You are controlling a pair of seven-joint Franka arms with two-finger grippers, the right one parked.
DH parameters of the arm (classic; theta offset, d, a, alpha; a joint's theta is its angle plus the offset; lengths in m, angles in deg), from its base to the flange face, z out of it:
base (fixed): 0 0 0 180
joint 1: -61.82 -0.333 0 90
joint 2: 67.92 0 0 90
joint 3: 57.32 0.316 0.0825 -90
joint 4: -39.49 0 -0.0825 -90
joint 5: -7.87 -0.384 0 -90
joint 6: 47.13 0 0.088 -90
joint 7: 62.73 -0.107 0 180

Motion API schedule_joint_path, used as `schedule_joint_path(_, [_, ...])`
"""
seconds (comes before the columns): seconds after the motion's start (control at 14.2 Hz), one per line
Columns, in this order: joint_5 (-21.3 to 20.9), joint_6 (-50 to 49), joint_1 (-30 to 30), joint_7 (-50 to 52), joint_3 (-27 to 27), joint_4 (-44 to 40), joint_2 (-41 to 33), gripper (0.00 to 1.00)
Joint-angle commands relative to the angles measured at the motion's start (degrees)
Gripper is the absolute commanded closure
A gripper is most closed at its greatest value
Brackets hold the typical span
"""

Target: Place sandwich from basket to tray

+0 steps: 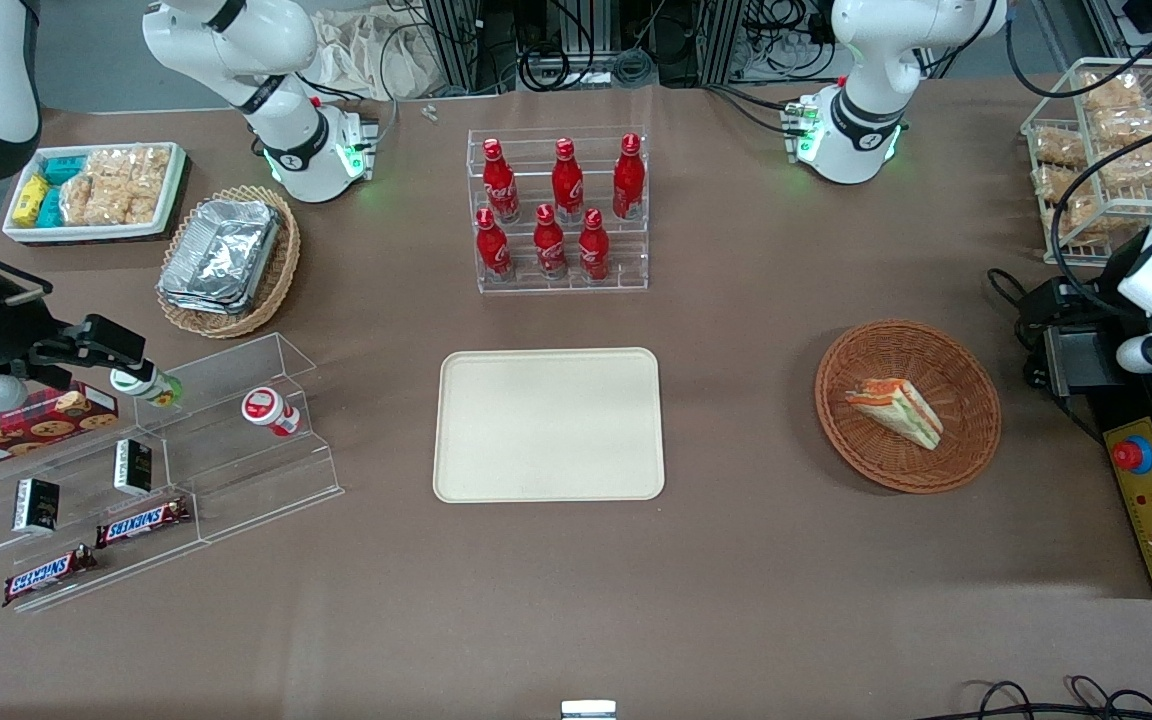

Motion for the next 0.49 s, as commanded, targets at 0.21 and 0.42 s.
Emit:
schedule_joint_path(0.21, [1.73,-1.16,-0.01,-0.75,1.61,-0.22,-0.81,0.0])
schedule_joint_path(0.42, [1.73,-1.43,0.51,-0.57,1.34,0.74,-0.64,0.0])
